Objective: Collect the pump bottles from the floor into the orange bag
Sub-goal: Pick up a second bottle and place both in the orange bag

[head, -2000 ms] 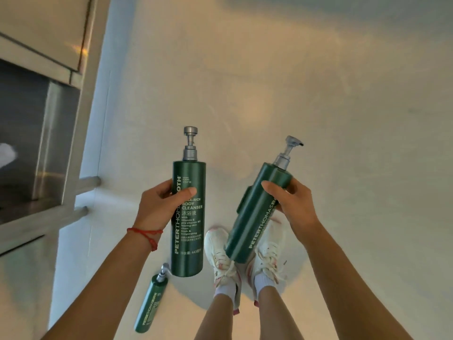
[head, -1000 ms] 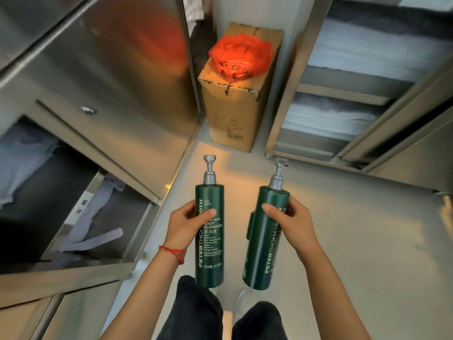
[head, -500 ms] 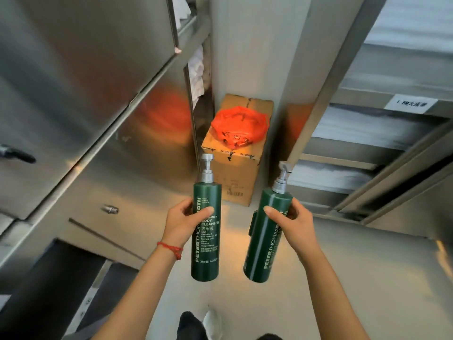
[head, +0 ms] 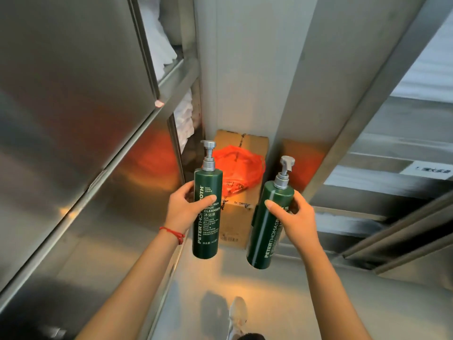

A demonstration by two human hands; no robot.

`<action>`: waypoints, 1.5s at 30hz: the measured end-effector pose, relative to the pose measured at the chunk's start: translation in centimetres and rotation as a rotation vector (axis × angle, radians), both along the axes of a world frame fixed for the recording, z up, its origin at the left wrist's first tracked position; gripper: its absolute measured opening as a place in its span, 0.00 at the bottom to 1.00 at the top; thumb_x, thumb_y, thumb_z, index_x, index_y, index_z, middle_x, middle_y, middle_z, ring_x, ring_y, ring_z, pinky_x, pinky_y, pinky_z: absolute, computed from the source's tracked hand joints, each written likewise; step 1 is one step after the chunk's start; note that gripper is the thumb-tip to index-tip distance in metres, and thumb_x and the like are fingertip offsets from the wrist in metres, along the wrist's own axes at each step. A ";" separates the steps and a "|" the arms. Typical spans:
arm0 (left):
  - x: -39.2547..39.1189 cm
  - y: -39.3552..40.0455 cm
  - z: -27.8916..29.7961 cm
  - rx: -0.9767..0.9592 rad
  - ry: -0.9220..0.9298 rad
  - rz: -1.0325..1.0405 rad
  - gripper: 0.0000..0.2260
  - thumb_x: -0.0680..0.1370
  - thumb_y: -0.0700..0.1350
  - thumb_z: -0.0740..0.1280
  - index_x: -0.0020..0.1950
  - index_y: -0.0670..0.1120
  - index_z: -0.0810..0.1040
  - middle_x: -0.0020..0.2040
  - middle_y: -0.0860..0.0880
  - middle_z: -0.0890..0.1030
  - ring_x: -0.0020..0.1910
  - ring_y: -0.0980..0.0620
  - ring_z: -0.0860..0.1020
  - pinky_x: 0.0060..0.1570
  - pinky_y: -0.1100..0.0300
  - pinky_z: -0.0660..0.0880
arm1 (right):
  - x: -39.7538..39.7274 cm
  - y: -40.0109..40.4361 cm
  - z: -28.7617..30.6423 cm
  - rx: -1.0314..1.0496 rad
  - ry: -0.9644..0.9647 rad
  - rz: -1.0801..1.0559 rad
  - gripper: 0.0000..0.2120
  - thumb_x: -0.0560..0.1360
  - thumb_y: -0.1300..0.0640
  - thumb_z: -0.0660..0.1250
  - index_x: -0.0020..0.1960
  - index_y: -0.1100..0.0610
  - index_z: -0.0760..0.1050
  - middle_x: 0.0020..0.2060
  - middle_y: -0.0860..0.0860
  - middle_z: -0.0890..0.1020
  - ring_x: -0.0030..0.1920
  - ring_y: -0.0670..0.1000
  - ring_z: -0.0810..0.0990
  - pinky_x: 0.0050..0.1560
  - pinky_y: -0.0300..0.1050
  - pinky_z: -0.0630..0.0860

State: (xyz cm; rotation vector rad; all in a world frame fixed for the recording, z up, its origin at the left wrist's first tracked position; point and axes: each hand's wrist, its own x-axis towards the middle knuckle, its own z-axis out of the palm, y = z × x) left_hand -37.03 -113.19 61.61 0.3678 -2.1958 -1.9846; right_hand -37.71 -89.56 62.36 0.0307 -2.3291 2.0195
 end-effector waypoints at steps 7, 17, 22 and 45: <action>-10.6 0.8 -0.4 0.000 0.005 0.025 0.19 0.64 0.36 0.75 0.52 0.46 0.77 0.45 0.52 0.81 0.42 0.61 0.78 0.35 0.76 0.72 | -11.7 -0.2 0.1 0.095 0.001 0.055 0.21 0.63 0.52 0.76 0.55 0.49 0.75 0.47 0.41 0.82 0.47 0.37 0.79 0.46 0.29 0.73; -23.9 -0.4 -4.0 -0.001 -0.055 -0.029 0.24 0.63 0.35 0.75 0.57 0.45 0.75 0.46 0.53 0.79 0.45 0.64 0.75 0.38 0.78 0.71 | -23.3 -2.1 -3.1 0.116 -0.065 -0.005 0.27 0.60 0.49 0.77 0.57 0.47 0.74 0.51 0.43 0.81 0.51 0.41 0.79 0.54 0.47 0.76; -30.4 -1.5 -7.1 0.009 -0.132 -0.083 0.26 0.62 0.33 0.75 0.57 0.44 0.74 0.48 0.48 0.79 0.45 0.62 0.76 0.38 0.77 0.72 | -28.2 -3.7 -6.1 0.146 -0.139 -0.091 0.29 0.55 0.39 0.75 0.54 0.39 0.73 0.49 0.40 0.81 0.50 0.38 0.78 0.55 0.46 0.76; -44.5 -0.6 -21.3 -0.091 -0.234 -0.118 0.30 0.60 0.34 0.75 0.52 0.61 0.73 0.50 0.59 0.77 0.53 0.58 0.76 0.55 0.61 0.72 | -42.2 -8.1 -21.0 0.267 -0.238 -0.198 0.28 0.56 0.41 0.74 0.54 0.36 0.69 0.52 0.44 0.79 0.54 0.47 0.77 0.57 0.44 0.73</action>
